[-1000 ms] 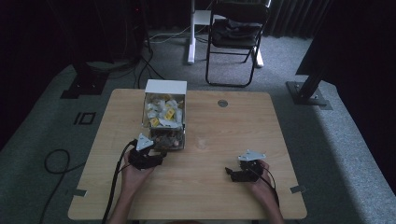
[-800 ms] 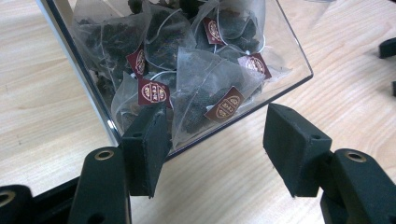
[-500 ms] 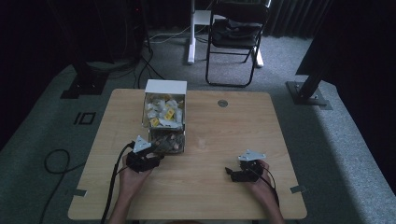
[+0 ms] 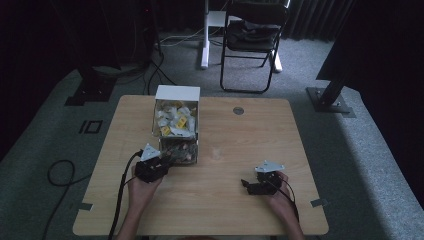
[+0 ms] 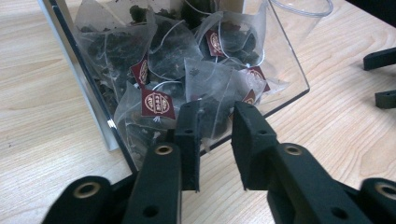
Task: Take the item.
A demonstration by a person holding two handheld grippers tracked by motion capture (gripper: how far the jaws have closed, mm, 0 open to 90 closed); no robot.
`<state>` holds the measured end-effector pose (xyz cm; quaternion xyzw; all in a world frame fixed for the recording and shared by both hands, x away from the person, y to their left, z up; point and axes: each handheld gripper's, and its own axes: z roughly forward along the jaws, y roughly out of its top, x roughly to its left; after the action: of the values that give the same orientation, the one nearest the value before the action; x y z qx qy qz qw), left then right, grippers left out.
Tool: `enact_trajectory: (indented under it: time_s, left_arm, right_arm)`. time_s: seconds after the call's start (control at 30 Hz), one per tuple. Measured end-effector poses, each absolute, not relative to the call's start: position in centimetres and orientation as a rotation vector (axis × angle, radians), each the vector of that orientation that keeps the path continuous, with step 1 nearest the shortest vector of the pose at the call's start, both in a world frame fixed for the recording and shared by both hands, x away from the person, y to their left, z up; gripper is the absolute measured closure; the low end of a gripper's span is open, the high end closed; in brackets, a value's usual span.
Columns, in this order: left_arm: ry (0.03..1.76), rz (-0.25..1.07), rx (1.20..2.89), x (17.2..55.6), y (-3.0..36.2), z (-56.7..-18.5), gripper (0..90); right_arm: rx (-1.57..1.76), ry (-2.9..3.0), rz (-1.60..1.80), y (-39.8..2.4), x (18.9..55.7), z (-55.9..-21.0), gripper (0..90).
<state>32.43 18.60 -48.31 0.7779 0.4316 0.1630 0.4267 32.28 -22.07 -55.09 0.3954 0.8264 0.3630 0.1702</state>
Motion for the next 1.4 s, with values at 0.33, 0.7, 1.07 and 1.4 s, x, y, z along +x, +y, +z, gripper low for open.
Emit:
enact_trajectory:
  time_s: [0.33,0.7,1.07,1.4]
  left_arm:
    - [1.066,0.409,1.967,32.8,18.3,-48.1,90.0]
    - [1.052,0.414,1.955,32.7,18.1,-47.6,90.0]
    - [1.028,0.409,1.934,32.4,18.2,-46.6,90.0]
    - [1.005,0.408,1.914,32.1,18.3,-45.6,90.0]
  right_arm:
    - [1.123,2.348,1.031,-22.1,32.3,-55.1,19.2]
    - [1.123,2.348,1.031,-22.1,32.3,-55.1,19.2]
    - [1.123,2.348,1.031,-22.1,32.3,-55.1,19.2]
    - [1.123,2.348,1.031,-22.1,32.3,-55.1,19.2]
